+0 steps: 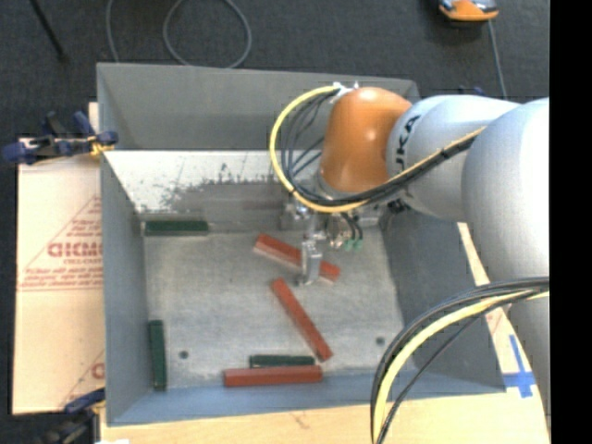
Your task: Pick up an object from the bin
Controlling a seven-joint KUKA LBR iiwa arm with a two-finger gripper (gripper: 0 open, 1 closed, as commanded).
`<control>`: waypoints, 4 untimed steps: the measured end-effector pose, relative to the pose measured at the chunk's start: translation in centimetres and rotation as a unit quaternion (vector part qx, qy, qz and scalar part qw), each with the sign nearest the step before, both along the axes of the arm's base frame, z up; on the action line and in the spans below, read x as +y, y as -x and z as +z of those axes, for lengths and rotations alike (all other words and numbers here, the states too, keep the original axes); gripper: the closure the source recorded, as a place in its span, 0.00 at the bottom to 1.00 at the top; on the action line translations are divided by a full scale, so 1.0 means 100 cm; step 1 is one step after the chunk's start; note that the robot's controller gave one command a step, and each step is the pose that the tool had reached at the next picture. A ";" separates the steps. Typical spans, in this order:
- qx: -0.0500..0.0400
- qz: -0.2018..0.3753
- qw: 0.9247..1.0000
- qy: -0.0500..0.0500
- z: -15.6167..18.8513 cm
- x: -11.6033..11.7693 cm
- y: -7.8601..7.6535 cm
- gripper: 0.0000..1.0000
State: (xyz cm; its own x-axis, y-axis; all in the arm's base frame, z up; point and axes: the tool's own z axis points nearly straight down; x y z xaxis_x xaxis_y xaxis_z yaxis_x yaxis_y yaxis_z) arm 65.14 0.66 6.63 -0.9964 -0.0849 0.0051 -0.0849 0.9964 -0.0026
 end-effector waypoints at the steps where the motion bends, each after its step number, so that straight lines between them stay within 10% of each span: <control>1: -0.005 -0.051 0.999 -0.002 0.036 0.021 0.019 0.00; 2: -0.006 -0.144 0.989 -0.002 0.035 0.005 0.004 0.00; 4: -0.004 -0.141 0.990 -0.001 0.005 0.017 0.006 0.00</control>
Offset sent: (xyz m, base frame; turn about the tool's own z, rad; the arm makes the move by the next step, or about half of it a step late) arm -0.0203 0.0214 0.0337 0.1037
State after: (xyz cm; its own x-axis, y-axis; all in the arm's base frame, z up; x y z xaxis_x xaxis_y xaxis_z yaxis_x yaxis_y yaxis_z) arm 64.58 2.35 7.18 -0.9806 0.1960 -0.0018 0.1960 0.9806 0.0005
